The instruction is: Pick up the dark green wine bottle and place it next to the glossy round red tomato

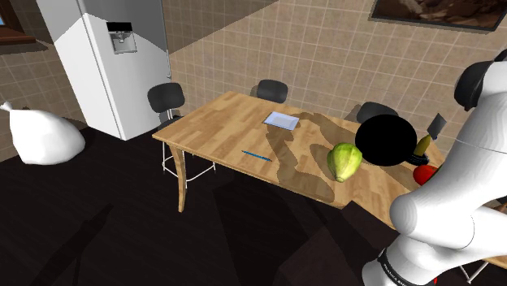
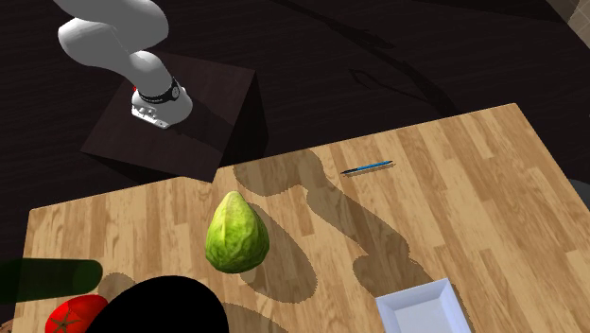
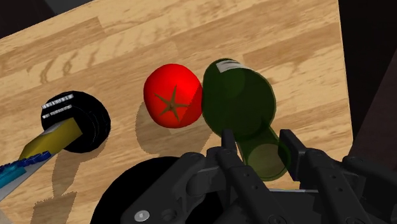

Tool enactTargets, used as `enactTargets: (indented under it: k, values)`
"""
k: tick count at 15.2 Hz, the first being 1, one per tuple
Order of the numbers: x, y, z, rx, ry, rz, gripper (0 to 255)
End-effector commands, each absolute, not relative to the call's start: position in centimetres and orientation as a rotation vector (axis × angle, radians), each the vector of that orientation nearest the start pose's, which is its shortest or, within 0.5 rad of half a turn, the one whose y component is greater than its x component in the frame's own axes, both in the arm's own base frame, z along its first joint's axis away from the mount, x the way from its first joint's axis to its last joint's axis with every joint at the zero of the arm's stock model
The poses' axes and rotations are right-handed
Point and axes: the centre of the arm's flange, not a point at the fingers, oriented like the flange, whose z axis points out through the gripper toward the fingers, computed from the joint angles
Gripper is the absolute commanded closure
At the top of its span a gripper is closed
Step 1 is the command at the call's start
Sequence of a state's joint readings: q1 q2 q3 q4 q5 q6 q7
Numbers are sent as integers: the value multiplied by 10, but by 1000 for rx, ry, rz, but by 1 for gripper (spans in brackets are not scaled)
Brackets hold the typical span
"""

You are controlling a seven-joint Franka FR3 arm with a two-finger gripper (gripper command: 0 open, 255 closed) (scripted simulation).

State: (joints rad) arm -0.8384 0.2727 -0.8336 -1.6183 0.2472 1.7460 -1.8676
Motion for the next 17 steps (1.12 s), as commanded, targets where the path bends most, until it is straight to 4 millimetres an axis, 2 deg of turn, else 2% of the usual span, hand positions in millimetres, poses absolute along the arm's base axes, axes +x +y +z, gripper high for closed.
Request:
enactTargets:
  k: [1,5,13,14,17]
  values:
    - [5,-617,492,-3088,-246,-79,255]
    - [5,-617,472,-3088,-246,-79,255]
    - [5,-617,472,-3088,-246,-79,255]
    - [5,-617,472,-3088,-246,-79,0]
    - [5,-617,472,-3088,-246,-79,0]
